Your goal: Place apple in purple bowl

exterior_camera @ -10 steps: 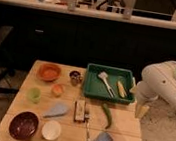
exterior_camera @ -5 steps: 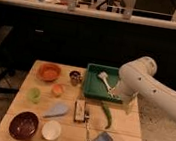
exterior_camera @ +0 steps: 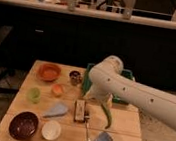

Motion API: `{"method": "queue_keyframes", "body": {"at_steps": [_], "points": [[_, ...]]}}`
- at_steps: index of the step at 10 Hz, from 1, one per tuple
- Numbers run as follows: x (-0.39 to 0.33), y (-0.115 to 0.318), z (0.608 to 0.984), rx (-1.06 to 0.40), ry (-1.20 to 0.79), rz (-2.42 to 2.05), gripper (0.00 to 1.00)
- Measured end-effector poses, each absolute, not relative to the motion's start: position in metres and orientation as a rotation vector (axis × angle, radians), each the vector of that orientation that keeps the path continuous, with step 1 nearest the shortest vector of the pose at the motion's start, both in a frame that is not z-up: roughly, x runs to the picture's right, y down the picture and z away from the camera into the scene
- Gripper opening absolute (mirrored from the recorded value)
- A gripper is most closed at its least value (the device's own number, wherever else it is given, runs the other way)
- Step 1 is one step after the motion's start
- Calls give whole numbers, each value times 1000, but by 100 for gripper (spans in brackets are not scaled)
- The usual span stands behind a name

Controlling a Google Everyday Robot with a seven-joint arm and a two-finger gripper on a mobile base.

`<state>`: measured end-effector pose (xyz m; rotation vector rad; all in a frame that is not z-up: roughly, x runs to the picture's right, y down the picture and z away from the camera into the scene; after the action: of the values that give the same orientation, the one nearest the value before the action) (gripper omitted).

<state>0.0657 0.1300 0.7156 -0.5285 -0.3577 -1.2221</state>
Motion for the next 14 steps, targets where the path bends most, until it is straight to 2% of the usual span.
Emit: {"method": "queue_keyframes", "body": {"at_steps": [7,14], "points": [[67,133,717,-540,-353,-1227,80],[-9,105,762,-516,-411,-1450,80]]}}
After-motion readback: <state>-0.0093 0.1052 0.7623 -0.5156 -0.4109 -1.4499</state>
